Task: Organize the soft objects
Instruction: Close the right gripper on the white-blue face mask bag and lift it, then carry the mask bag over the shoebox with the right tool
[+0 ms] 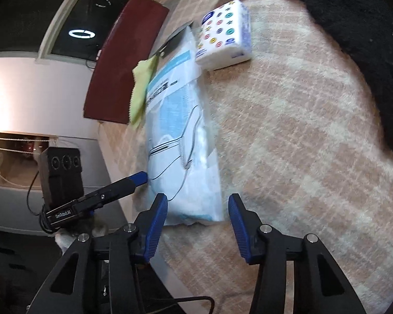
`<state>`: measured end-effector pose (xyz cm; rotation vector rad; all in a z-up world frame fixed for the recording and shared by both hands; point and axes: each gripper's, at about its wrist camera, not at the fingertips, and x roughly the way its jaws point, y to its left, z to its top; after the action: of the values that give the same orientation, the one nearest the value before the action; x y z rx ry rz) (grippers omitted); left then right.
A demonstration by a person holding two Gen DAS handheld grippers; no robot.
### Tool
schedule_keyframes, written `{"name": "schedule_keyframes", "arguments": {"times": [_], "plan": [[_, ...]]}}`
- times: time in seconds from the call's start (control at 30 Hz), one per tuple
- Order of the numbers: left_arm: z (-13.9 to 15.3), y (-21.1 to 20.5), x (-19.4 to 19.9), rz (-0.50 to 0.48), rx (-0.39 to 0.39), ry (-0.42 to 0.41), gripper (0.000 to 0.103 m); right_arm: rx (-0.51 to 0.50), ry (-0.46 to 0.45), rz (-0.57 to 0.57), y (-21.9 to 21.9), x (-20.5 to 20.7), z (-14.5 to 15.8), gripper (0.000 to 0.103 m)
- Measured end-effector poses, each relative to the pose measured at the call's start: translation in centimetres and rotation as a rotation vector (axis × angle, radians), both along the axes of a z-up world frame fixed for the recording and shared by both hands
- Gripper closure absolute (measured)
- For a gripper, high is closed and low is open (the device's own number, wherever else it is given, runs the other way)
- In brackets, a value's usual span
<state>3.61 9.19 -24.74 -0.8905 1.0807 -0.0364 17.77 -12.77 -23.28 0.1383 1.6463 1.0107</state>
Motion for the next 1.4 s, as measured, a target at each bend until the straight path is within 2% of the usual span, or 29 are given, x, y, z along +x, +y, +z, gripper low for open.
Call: {"name": "schedule_keyframes", "arguments": {"times": [0.3,0.7,0.87,1.0,1.07,1.13,1.23,1.3,1.4], "plan": [[-0.6,0.5,0.3,0.001,-0.028,0.002,0.045,0.021,0.054,0.022,1.2,0.7,-0.8,0.058],[-0.4,0.6,0.6,0.005,-0.059,-0.011,0.045,0.057,0.082,0.046,2.7,1.0,-1.0,0.058],[-0.2,0.3,0.9,-0.003,-0.063,-0.02,0.047,0.053,0.092,0.042,3.6,1.1,-1.7,0.063],[-0.5,0.3,1.3,0.013,-0.052,-0.014,0.047,0.063,0.096,0.032,4.3,1.4,-1.8,0.063],[-0.6,0.7,1.3,0.023,-0.068,-0.016,0.049,0.06,0.089,0.032,4.5,1.4,-1.8,0.063],[-0.5,0.9,1.4,0.026,-0.06,-0.018,0.05,0.054,0.071,0.049,4.9,1.0,-1.6,0.067],[-0.1,0.6,1.6,0.012,-0.044,-0.03,0.051,0.052,0.05,0.065,5.4,0.5,-1.1,0.068],[0.1,0.5,1.6,0.007,-0.029,-0.034,0.056,0.057,0.032,0.067,5.5,0.4,-0.5,0.069],[0.4,0.5,1.4,0.017,-0.037,-0.04,0.058,0.067,0.017,0.062,5.4,0.1,0.6,0.07]]}}
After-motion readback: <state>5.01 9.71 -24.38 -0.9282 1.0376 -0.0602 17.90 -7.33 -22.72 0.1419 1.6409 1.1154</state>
